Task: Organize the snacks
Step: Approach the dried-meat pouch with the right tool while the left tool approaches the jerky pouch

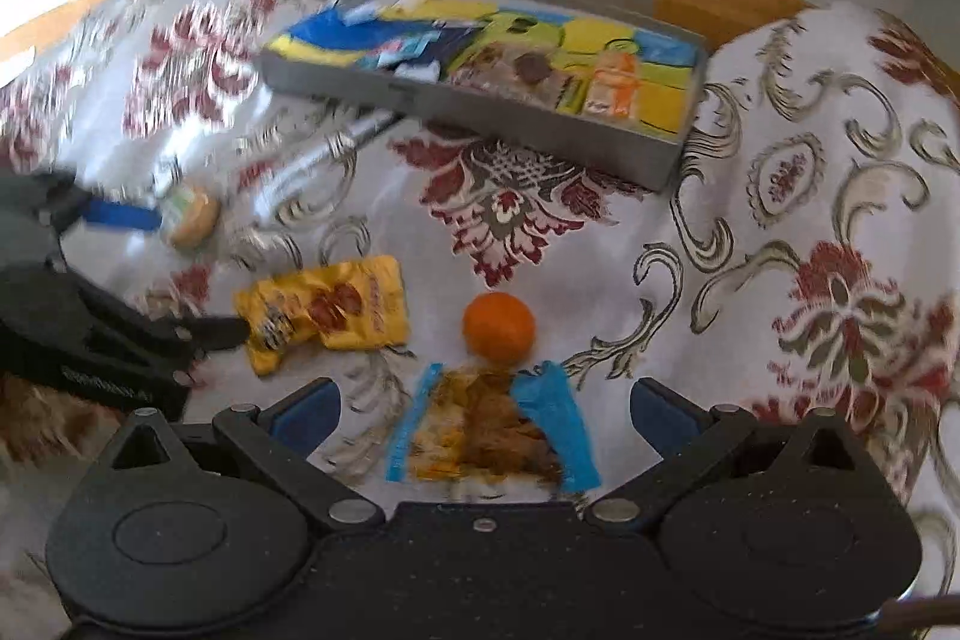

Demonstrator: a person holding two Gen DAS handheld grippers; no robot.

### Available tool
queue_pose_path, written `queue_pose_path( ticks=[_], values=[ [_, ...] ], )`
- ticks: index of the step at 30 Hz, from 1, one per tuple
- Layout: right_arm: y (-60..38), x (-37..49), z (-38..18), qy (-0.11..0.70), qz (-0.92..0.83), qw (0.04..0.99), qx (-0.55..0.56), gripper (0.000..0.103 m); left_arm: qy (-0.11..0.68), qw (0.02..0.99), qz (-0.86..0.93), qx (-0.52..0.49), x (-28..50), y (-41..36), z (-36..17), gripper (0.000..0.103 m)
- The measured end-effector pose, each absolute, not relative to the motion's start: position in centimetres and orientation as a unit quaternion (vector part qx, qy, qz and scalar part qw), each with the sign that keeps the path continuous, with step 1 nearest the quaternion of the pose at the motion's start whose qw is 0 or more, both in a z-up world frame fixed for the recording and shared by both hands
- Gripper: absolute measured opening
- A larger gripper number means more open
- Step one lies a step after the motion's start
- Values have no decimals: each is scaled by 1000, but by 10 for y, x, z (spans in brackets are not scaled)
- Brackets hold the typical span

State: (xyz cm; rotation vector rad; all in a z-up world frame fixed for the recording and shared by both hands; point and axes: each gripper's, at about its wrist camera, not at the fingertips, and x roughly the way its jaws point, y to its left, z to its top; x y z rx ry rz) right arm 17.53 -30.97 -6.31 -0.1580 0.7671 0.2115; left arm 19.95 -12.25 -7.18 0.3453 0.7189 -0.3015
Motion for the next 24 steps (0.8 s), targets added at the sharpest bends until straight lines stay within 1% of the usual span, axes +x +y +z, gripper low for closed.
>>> queue_pose_path(
  ticks=[3, 9, 13, 19, 24],
  values=[
    [-311, 180, -70, 376, 92, 916, -106, 102, 342, 904, -177, 187, 204, -133, -78, 102],
    [-321, 186, -76, 393, 112, 910, -67, 102, 349, 889, -215, 202, 220, -148, -93, 102],
    [-314, 188, -82, 402, 125, 904, -78, 102, 361, 878, -237, 205, 232, -149, -98, 102],
    [-303, 193, -93, 417, 133, 893, -104, 102, 385, 866, -263, 180, 248, -142, -101, 102],
    [-300, 197, -98, 425, 128, 889, -110, 102, 390, 865, -269, 169, 249, -139, -101, 102]
  ],
)
